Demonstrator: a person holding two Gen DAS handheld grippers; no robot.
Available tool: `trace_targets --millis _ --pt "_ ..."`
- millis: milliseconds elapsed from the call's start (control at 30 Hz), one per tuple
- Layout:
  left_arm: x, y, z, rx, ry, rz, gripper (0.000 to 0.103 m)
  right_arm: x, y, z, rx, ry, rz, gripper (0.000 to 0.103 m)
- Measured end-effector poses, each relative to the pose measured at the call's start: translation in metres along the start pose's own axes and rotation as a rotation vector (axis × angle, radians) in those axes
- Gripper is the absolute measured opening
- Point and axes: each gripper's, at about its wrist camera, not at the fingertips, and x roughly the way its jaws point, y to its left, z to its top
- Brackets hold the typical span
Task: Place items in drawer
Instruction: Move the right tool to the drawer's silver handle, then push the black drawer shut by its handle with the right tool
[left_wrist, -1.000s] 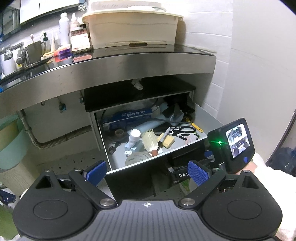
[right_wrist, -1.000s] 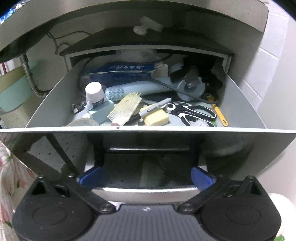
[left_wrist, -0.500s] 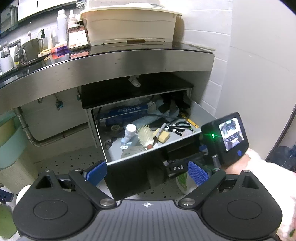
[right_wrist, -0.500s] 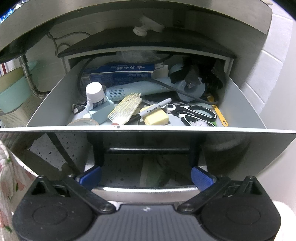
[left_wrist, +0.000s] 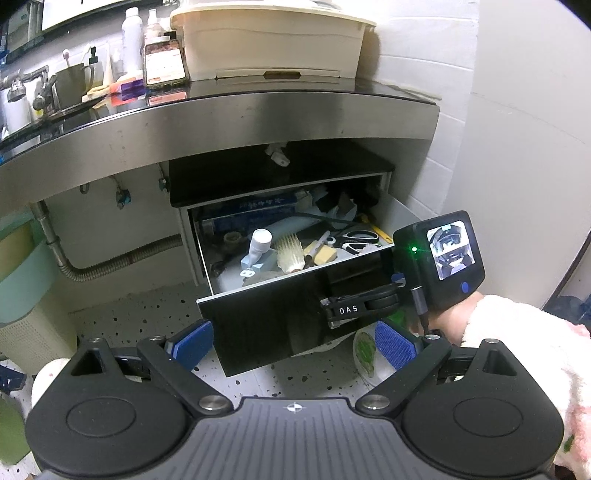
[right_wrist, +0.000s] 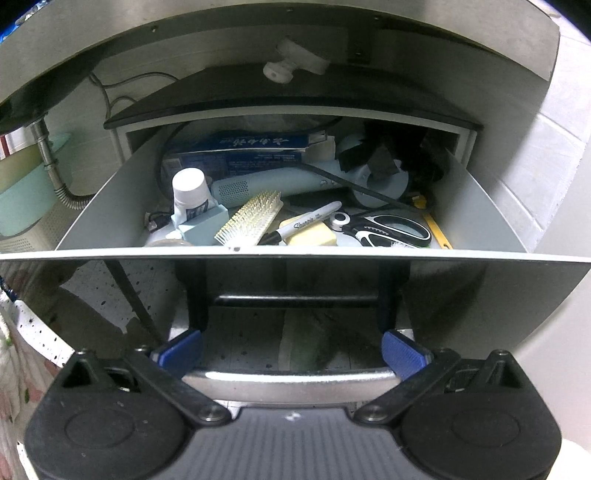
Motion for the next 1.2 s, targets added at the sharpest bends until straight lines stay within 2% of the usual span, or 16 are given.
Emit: trace_targets --millis 1200 --pt "-0.018 -0.012 -0.022 0.012 0.02 -0.016 0.095 -0.001 0.004 0.006 0.0 0.008 -0.002 0.103"
